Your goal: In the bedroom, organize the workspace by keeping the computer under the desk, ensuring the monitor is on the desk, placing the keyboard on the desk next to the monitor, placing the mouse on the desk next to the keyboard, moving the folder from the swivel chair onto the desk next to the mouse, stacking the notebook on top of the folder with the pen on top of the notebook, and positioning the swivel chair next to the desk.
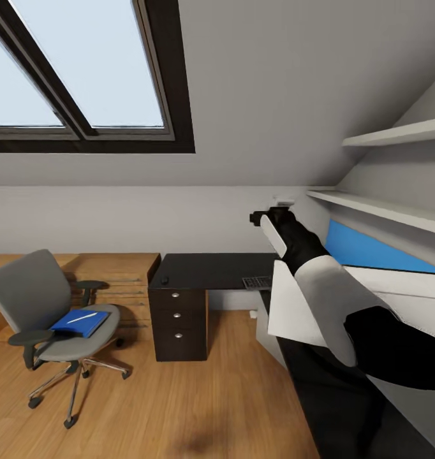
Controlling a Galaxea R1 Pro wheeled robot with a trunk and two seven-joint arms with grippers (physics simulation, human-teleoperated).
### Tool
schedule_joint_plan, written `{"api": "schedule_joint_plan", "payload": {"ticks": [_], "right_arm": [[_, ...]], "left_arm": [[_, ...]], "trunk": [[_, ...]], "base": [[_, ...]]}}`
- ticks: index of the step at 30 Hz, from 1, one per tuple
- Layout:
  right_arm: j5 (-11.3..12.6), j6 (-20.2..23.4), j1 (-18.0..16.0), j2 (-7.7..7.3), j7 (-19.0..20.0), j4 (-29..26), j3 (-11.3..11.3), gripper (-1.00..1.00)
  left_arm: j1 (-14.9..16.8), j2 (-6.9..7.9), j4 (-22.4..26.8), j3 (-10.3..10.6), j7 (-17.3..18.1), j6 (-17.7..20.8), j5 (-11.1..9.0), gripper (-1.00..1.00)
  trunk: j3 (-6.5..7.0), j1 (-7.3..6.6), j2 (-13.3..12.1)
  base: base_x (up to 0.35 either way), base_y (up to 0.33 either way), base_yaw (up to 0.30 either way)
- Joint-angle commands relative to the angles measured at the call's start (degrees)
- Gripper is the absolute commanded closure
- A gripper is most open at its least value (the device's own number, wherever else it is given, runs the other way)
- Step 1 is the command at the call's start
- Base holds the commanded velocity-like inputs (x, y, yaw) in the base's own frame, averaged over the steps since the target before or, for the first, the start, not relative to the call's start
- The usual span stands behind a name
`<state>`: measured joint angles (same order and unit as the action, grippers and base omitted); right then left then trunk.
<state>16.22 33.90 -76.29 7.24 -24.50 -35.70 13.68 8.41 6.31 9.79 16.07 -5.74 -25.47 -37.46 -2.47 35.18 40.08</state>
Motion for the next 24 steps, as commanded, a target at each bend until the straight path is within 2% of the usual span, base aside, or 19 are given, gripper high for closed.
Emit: {"api": "schedule_joint_plan", "payload": {"ticks": [1, 4, 6, 8, 9, 12, 20, 21, 23, 24], "right_arm": [[0.51, -0.57, 0.43, -0.05, -0.59, 0.47, 0.3, -1.0], [0.36, -1.1, 0.84, -0.38, -0.69, 0.73, 0.3, -1.0], [0.43, -1.15, 0.96, -1.64, -0.83, 0.56, 0.3, -1.0], [0.48, -1.15, 1.01, -2.03, -1.12, 0.03, 0.3, -1.0], [0.55, -1.13, 1.05, -2.71, -3.12, -0.7, 0.11, -1.0], [0.56, -1.09, 1.05, -2.93, -4.22, -0.87, -0.14, -1.0], [0.6, 0.07, 1.05, -3.16, -6.12, -3.13, -0.71, -1.0], [0.58, 12.02, 0.98, -5.95, -5.69, -5.84, -1.14, -1.0], [0.57, 16.22, 0.88, -8.89, -4.8, -7.99, -1.22, -1.0], [0.57, 21.31, -0.93, -15.03, 0.96, -7.05, -1.27, -1.0]], "left_arm": [[0.03, 0.02, 0.05, 0.52, -0.5, -0.56, 0.0, -1.0], [0.03, 0.02, 0.05, 0.56, -0.52, -2.6, -0.05, -1.0], [0.03, 0.02, 0.05, 0.58, -0.5, -3.28, -0.07, -1.0], [0.03, 0.02, 0.05, 0.56, -0.5, -3.4, -0.07, -1.0], [0.03, 0.02, 0.05, 0.62, -0.5, -3.51, -0.07, -1.0], [0.03, -0.02, 0.05, 0.63, -0.5, -3.47, -0.07, -1.0], [0.03, 0.02, -0.02, 0.55, -0.58, -3.44, -0.07, -1.0], [0.03, -0.02, -0.03, 0.6, -0.94, -3.47, -0.07, -1.0], [0.03, -0.05, -0.02, 0.65, -1.04, -3.51, -0.07, -1.0], [0.03, -0.02, -0.02, 0.64, -1.1, -3.53, -0.07, -1.0]], "trunk": [[-0.1, 0.05, 0.09], [-0.1, 0.05, 0.09], [-0.1, 0.05, 0.09], [-0.1, 0.05, 0.09], [-0.1, 0.05, 0.09], [-0.1, 0.05, 0.09], [-0.1, 0.05, 0.09], [-0.1, 0.05, 0.09], [-0.1, 0.05, 0.09], [-0.1, 0.05, 0.09]], "base": [[0.327, 0.0, 0.0], [0.33, 0.0, 0.0], [0.332, 0.0, 0.0], [0.332, 0.0, 0.0], [0.322, 0.0, 0.0], [0.217, 0.0, 0.0], [0.024, 0.0, 0.0], [0.0, 0.0, 0.0], [0.0, 0.0, 0.0], [0.0, 0.0, 0.0]]}}
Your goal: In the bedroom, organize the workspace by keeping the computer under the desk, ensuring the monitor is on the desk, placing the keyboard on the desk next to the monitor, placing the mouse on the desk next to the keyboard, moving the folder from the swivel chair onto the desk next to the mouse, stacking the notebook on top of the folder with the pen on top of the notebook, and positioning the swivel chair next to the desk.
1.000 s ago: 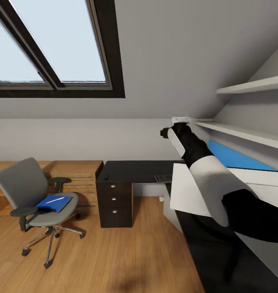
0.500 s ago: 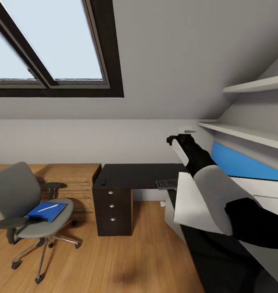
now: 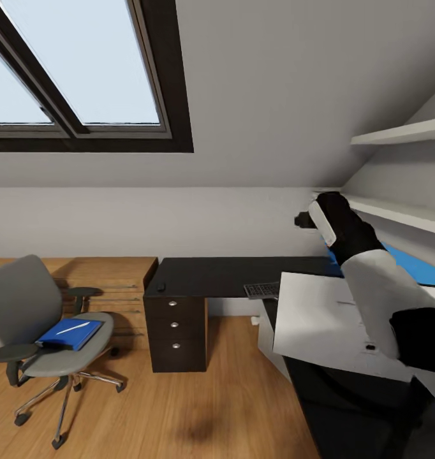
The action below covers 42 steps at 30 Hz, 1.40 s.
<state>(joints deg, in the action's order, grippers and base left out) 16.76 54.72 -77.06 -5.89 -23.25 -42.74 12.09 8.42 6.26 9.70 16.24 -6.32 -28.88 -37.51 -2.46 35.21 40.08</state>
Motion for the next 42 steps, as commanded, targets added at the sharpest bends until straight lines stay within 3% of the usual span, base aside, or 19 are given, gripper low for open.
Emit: {"api": "schedule_joint_plan", "payload": {"ticks": [1, 7, 16, 20, 24, 26, 42], "right_arm": [[0.03, 1.0, -0.65, -2.59, 0.79, 0.65, 0.31, -1.0], [0.03, 3.7, -4.6, -6.99, 10.65, 6.26, 0.3, -1.0], [-0.06, 4.99, -5.54, -8.33, 13.61, 6.86, 0.37, -1.0], [-0.15, 5.04, -5.57, -9.43, 20.89, 6.91, 0.66, -1.0], [-0.41, 5.04, -5.6, -10.39, 25.45, 7.09, 0.79, -1.0], [-0.38, 4.89, -5.58, -12.44, 26.86, 7.52, 0.83, -1.0], [-0.41, 5.21, -5.46, -16.18, 31.71, 8.14, 1.94, -1.0]], "left_arm": [[0.02, 0.04, 0.07, 0.47, -0.52, -0.12, -0.02, -1.0], [0.02, -0.01, 0.06, 0.46, -0.53, -0.12, -0.02, -1.0], [0.02, 0.0, 0.05, 0.46, -0.53, -0.12, -0.02, -1.0], [0.02, -0.01, 0.05, 0.46, -0.53, -0.12, -0.02, -1.0], [0.02, 0.0, 0.05, 0.48, -0.52, -0.06, 0.0, -1.0], [0.02, -0.01, 0.05, 0.54, -0.45, -0.11, 0.06, -1.0], [0.02, -0.02, 0.05, 0.55, -0.46, -0.06, 0.07, -1.0]], "trunk": [[-0.12, 0.02, 0.08], [-0.12, 0.02, 0.08], [-0.12, 0.02, 0.08], [-0.12, 0.02, 0.08], [-0.12, 0.02, 0.08], [-0.12, 0.02, 0.08], [-0.12, 0.02, 0.08]], "base": [[0.0, 0.0, 0.0], [0.0, 0.0, 0.0], [0.0, 0.0, 0.0], [0.0, 0.0, 0.0], [0.055, 0.094, 0.0], [0.103, 0.263, 0.0], [0.125, 0.139, 0.0]]}}
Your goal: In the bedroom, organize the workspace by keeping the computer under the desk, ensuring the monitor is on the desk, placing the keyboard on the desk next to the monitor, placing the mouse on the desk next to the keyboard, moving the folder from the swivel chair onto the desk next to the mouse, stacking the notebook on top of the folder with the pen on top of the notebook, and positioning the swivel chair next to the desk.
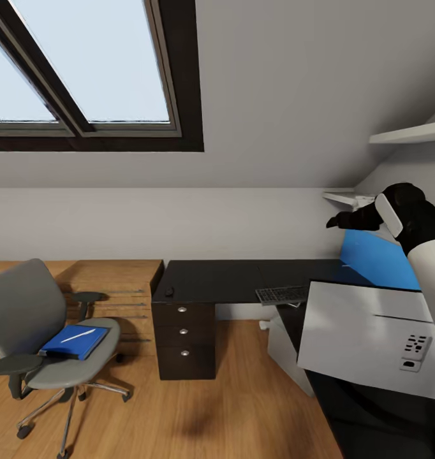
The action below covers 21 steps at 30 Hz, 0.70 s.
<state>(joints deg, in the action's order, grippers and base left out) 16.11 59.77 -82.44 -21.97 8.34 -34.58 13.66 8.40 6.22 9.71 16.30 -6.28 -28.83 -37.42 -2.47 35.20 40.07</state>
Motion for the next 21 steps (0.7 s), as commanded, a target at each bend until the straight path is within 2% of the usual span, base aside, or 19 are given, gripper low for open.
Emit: {"api": "schedule_joint_plan", "payload": {"ticks": [1, 7, 10, 21], "right_arm": [[0.23, 0.16, -0.05, -0.19, 0.43, 0.61, 0.44, -1.0], [0.13, 0.09, 0.06, -0.31, 0.9, 4.97, 1.65, -1.0], [0.13, -0.04, 0.17, -0.27, 0.92, 8.66, 3.37, -1.0], [0.06, -0.14, 0.34, -0.26, 0.95, 10.03, 3.82, -1.0]], "left_arm": [[0.04, 0.02, 0.05, 0.46, -0.57, -0.1, -0.02, -1.0], [0.04, 0.02, 0.05, 0.45, -0.61, -0.09, -0.03, -1.0], [0.04, 0.02, 0.03, 0.48, -0.62, -0.08, -0.03, -1.0], [0.04, 0.02, -0.33, 0.42, -0.65, -0.08, -0.1, -1.0]], "trunk": [[-0.11, 0.03, 0.09], [-0.11, 0.03, 0.09], [-0.11, 0.03, 0.09], [-0.11, 0.03, 0.09]], "base": [[0.061, 0.052, 0.0], [0.018, 0.015, 0.0], [0.004, 0.003, 0.0], [0.0, 0.0, 0.0]]}}
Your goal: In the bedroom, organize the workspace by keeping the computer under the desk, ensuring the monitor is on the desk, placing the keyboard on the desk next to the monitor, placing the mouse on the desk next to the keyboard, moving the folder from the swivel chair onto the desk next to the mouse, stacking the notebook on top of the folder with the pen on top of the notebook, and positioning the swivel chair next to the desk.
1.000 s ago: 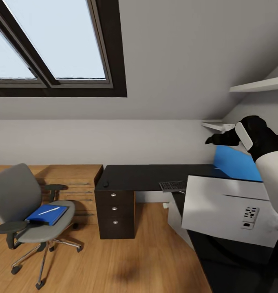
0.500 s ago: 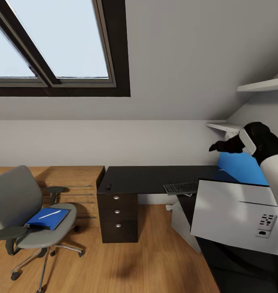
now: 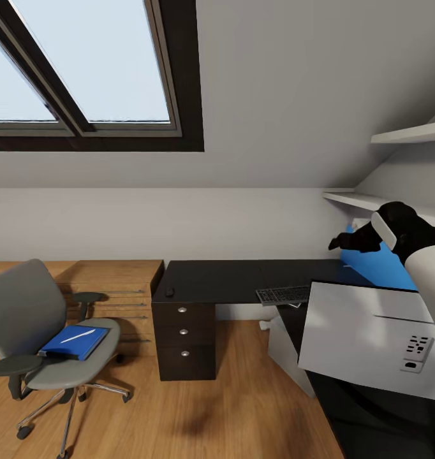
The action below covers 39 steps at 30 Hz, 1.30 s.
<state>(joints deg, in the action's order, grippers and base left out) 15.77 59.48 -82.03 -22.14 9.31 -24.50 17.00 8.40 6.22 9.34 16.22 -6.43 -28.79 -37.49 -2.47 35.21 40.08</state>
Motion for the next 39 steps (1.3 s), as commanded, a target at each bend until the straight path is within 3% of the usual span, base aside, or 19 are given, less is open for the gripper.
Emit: {"api": "schedule_joint_plan", "payload": {"ticks": [1, 24, 34, 39], "right_arm": [[0.41, 0.15, -0.07, -0.09, -0.02, -0.01, 0.48, -1.0], [0.29, -0.06, 0.1, -0.11, -0.05, 1.01, 1.9, -1.0], [-1.95, -0.14, 0.26, 0.15, -0.08, 4.98, 5.47, -1.0], [-2.03, -0.15, 0.29, 0.17, -0.08, 5.54, 5.96, -1.0]], "left_arm": [[0.04, 0.02, -0.03, 0.51, -0.5, -0.12, -0.03, -1.0], [0.04, 0.02, -0.29, 0.48, -0.48, -0.21, -0.04, -1.0], [0.04, 0.02, -0.29, 0.44, -0.51, -0.34, -0.04, -1.0], [0.04, 0.02, -0.29, 0.46, -0.45, -0.38, -0.04, -1.0]], "trunk": [[-0.11, 0.02, 0.09], [-0.11, 0.02, 0.09], [-0.11, 0.02, 0.09], [-0.11, 0.02, 0.09]], "base": [[0.0, 0.0, 0.0], [0.0, 0.0, 0.0], [0.0, 0.0, 0.0], [0.0, 0.0, 0.0]]}}
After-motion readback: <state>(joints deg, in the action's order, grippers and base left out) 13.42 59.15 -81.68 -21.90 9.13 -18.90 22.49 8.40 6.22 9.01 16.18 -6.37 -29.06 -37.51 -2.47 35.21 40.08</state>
